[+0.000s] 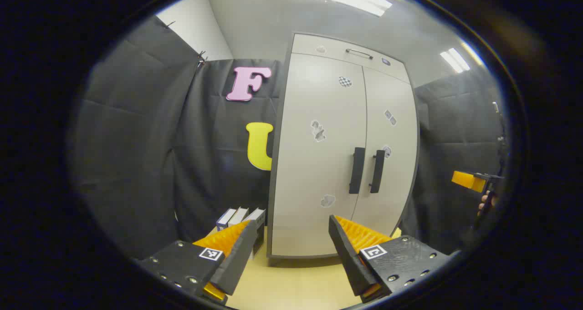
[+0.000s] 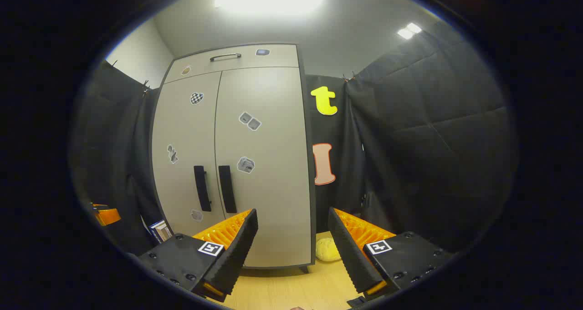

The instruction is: Open the right door of the double-door shoe cabinet with the right hand, and open the left door with the left hand.

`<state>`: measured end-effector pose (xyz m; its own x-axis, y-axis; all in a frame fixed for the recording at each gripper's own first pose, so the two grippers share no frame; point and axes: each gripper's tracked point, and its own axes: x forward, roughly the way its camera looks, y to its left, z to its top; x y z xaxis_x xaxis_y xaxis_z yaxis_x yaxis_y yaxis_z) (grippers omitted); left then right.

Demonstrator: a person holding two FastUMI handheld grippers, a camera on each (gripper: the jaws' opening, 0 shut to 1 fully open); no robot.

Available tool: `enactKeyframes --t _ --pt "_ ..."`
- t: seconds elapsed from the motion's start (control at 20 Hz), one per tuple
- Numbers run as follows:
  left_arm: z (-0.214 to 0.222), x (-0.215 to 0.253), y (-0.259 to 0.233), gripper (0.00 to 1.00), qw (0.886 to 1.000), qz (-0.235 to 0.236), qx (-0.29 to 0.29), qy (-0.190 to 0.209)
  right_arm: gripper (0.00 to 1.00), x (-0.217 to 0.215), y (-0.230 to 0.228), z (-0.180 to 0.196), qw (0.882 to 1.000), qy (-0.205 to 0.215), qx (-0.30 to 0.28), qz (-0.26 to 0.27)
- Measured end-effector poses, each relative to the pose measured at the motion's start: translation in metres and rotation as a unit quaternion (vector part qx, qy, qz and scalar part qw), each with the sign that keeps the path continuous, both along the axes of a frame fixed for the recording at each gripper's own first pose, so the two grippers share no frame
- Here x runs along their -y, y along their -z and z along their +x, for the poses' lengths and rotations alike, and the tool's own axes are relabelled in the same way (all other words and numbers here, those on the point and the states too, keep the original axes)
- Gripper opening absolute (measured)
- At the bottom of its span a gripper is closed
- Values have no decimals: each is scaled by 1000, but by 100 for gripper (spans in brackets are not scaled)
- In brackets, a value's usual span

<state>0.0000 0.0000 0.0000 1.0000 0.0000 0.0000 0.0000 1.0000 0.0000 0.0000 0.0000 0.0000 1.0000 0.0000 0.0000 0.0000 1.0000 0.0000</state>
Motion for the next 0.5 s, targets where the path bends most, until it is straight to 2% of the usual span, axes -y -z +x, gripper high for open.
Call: enactKeyframes --t 0.35,0.5 --pt "6 8 12 94 1000 -18 -12 10 98 1 7 -1 999 -18 -41 5" --pt "8 8 15 93 1000 -5 -13 7 98 1 7 0 999 -20 -43 4"
